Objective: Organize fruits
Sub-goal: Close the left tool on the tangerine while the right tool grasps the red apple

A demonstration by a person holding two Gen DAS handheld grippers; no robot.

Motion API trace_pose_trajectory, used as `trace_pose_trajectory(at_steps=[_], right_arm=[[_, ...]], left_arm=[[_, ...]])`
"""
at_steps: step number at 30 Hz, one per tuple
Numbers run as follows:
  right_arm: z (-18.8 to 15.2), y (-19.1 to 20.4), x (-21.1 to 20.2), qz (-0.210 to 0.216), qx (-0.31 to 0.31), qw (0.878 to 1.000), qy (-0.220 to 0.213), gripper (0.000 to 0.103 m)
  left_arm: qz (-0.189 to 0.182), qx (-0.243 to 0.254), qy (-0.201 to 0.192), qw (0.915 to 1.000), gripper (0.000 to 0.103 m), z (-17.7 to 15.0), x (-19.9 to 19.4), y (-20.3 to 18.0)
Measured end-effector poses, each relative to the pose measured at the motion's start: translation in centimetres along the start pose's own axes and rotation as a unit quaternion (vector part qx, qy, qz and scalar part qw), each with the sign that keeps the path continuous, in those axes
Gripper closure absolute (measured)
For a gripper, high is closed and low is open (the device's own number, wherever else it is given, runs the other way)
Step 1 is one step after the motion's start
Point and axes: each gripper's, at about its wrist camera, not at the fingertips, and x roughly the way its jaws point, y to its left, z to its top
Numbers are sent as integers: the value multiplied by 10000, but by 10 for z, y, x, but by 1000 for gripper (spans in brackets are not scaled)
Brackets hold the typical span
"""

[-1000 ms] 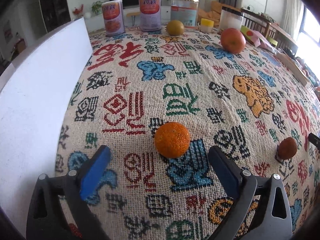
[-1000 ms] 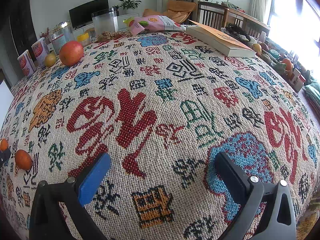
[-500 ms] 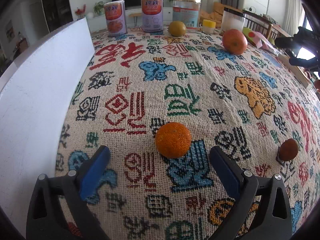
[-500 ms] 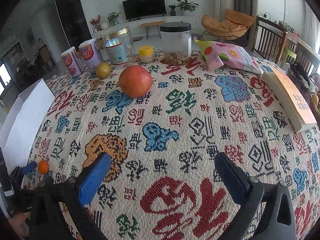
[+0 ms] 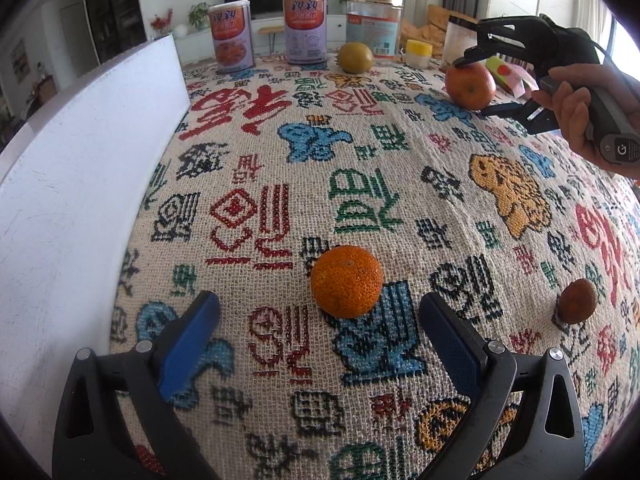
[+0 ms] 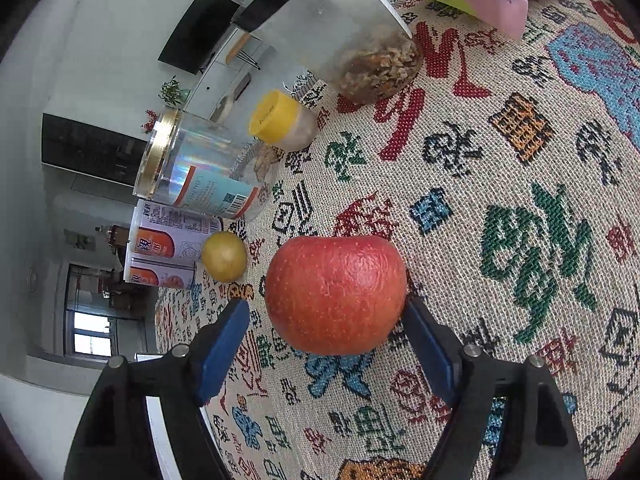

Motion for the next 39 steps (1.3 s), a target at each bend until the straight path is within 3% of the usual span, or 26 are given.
trace_pose_trajectory(at_steps=[4, 7, 13, 19, 22, 26, 31, 35, 37, 39], right_arm=[[-7, -2, -14, -234, -501, 9983, -196, 36], [-24, -9, -35, -245, -994, 9947, -95, 37], [-101, -48, -112, -483, -2285, 9723, -58, 39], [-174, -94, -161, -850, -2719, 9581, -303, 47], [-186, -108, -168, -876, -2614, 9603, -427, 47], [-196, -106, -167, -1053, -2793, 9521, -665, 47], [-207, -97, -160, -1503, -2927, 9416, -719, 37], [-227, -94, -148, -2157, -3386, 9123, -809, 27], [-238, -98, -146, -2295, -3451, 9048, -983, 16], [-241, -101, -149, -2370, -3410, 9037, -1039, 14]], left_arm=[[3, -2, -1, 10000, 2, 0, 0, 0], [4, -2, -2, 10000, 2, 0, 0, 0], [4, -4, -3, 10000, 2, 0, 0, 0], [4, -4, -3, 10000, 2, -1, 0, 0], [3, -5, -2, 10000, 2, -1, 0, 0], [4, -6, -3, 10000, 2, -1, 0, 0], [6, -5, -3, 10000, 2, -1, 0, 0], [6, -6, -3, 10000, 2, -1, 0, 0], [7, -6, -4, 10000, 2, -1, 0, 0], [10, -4, -3, 10000, 2, -1, 0, 0]])
